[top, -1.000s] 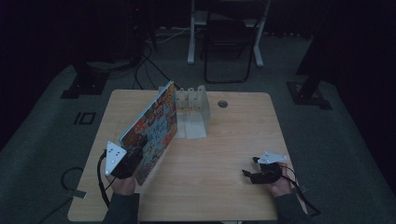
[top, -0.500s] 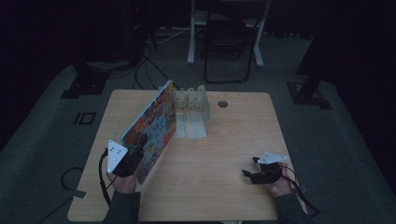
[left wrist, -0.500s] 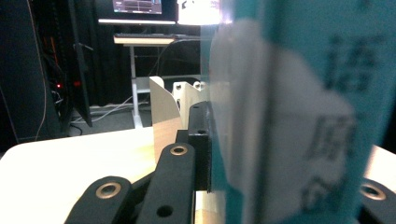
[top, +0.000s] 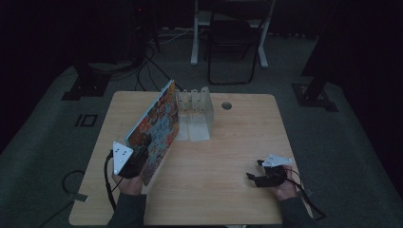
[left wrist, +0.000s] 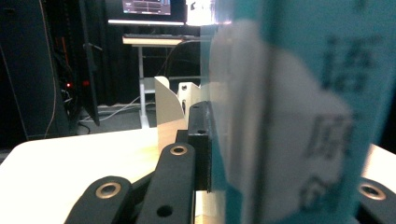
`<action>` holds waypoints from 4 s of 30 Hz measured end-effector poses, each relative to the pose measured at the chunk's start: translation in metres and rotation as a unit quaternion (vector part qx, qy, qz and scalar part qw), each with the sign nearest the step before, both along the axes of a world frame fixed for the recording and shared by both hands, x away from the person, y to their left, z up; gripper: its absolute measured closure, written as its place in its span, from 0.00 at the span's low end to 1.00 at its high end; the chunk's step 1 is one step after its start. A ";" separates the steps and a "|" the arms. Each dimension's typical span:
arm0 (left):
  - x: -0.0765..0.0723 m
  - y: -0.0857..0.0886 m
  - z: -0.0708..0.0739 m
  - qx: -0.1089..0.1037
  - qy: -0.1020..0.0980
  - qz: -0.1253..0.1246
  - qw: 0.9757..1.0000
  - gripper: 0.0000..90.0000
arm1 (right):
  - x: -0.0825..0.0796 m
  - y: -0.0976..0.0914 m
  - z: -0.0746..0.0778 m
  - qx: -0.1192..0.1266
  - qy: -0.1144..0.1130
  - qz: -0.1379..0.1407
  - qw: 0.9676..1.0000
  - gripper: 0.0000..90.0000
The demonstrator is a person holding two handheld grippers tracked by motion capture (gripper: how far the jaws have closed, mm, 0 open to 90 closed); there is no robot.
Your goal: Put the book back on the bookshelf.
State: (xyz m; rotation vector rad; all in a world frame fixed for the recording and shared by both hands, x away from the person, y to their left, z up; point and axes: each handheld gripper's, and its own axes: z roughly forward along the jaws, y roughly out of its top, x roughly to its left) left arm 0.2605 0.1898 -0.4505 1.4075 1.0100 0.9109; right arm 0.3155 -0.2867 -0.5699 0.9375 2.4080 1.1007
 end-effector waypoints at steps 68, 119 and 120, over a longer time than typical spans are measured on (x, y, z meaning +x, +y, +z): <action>0.039 -0.037 -0.007 0.018 -0.006 0.084 0.996 0.90 | -0.001 0.001 0.000 -0.006 -0.001 0.002 1.000 0.26; 0.059 -0.050 -0.012 0.012 -0.018 0.117 0.993 0.90 | -0.002 0.000 0.000 -0.008 -0.003 0.003 1.000 0.25; 0.060 -0.050 -0.012 0.011 -0.019 0.118 0.993 0.90 | -0.002 0.000 0.000 -0.008 -0.003 0.002 1.000 0.26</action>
